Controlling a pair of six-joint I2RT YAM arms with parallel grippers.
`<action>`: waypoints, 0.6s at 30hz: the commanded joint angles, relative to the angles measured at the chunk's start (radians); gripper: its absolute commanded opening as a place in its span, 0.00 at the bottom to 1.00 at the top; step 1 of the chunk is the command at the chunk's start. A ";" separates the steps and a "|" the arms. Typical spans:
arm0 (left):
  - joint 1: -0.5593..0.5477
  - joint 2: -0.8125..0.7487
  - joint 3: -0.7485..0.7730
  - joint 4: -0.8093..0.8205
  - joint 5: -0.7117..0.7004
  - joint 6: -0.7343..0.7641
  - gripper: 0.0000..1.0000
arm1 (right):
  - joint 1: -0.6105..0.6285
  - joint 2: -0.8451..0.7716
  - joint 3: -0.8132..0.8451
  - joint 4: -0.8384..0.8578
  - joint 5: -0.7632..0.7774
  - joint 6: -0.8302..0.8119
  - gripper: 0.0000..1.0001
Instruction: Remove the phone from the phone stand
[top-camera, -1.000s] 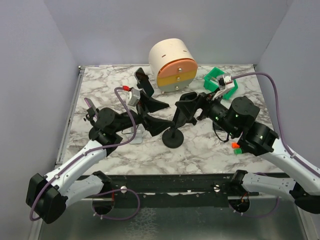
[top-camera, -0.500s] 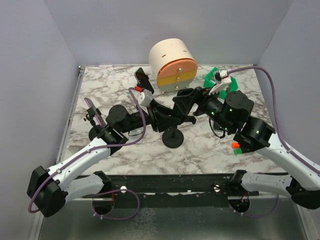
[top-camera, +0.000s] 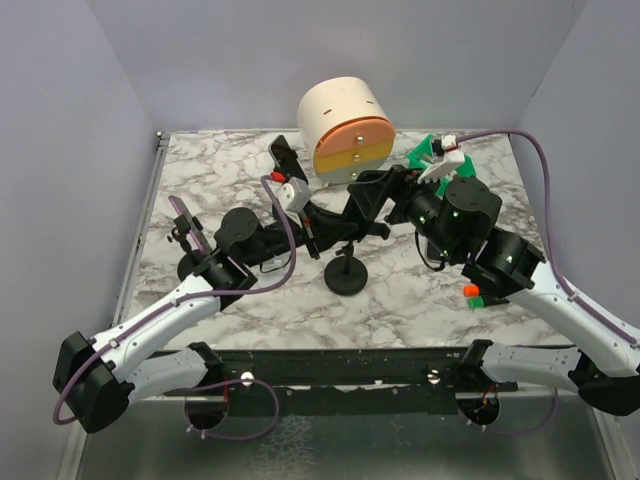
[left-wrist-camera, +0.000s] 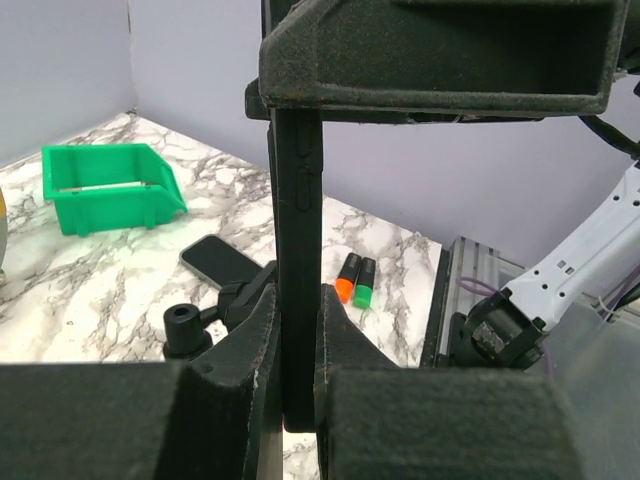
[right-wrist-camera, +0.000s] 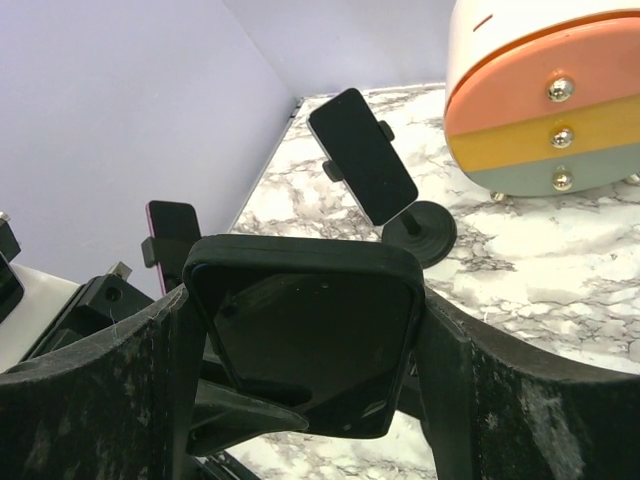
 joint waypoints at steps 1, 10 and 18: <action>-0.004 -0.047 0.012 -0.006 -0.048 -0.016 0.00 | 0.003 -0.040 -0.018 0.062 -0.062 -0.016 0.26; -0.011 -0.088 -0.002 -0.006 -0.057 -0.038 0.00 | 0.003 -0.105 -0.085 0.072 -0.113 -0.025 0.80; -0.019 -0.087 0.031 -0.003 -0.081 -0.058 0.00 | 0.003 -0.115 -0.099 0.073 -0.153 -0.016 1.00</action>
